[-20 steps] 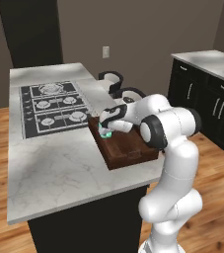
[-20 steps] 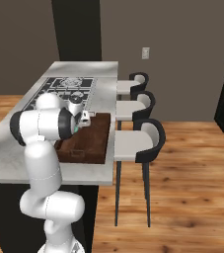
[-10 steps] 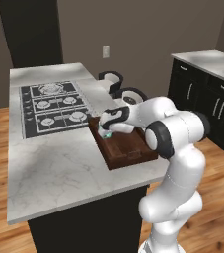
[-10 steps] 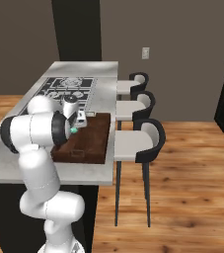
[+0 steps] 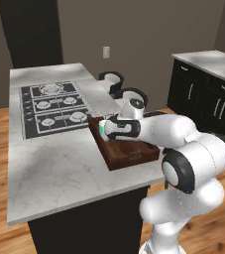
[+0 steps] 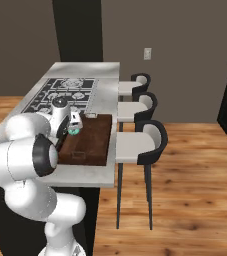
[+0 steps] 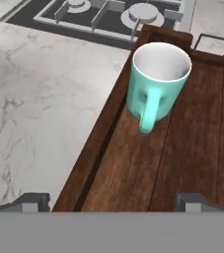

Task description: There is a tray on the dining counter. Grab the cup, mug, and pitcher and place them on the tray. The pitcher may be placed next to the tray if it cannot fit the tray.

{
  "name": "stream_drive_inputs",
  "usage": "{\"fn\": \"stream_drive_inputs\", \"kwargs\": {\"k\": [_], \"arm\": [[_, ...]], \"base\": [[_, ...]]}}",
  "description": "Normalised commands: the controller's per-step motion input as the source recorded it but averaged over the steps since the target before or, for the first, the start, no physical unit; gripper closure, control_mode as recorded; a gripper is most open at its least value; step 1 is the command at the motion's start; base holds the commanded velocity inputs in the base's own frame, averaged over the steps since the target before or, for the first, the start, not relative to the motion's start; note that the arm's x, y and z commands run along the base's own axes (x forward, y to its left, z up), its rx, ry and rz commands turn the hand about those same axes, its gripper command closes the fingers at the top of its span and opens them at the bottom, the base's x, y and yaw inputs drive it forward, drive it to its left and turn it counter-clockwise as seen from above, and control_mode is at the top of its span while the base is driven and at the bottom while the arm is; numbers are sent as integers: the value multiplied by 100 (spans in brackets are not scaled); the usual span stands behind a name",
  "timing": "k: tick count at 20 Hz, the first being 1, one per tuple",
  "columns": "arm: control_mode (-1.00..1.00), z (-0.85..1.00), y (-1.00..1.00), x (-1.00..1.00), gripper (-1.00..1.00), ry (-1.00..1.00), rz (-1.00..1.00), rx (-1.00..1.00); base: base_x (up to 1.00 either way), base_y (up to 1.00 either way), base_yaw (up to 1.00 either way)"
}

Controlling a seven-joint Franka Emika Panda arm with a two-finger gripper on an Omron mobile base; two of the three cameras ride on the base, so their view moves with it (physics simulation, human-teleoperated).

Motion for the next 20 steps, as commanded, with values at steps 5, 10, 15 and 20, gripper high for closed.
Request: {"fn": "stream_drive_inputs", "kwargs": {"k": [5, 10, 15, 20], "arm": [[-100, 100, 0, -45, -100, 0, -6, -1], [-100, 100, 0, -26, -100, 5, -11, -1], [-100, 64, -10, -54, -100, 20, -17, 0], [-100, 16, -24, -66, -100, 24, -21, 0]], "base": [[0, 0, 0], [0, 0, 0], [0, 0, 0], [0, 0, 0]]}}
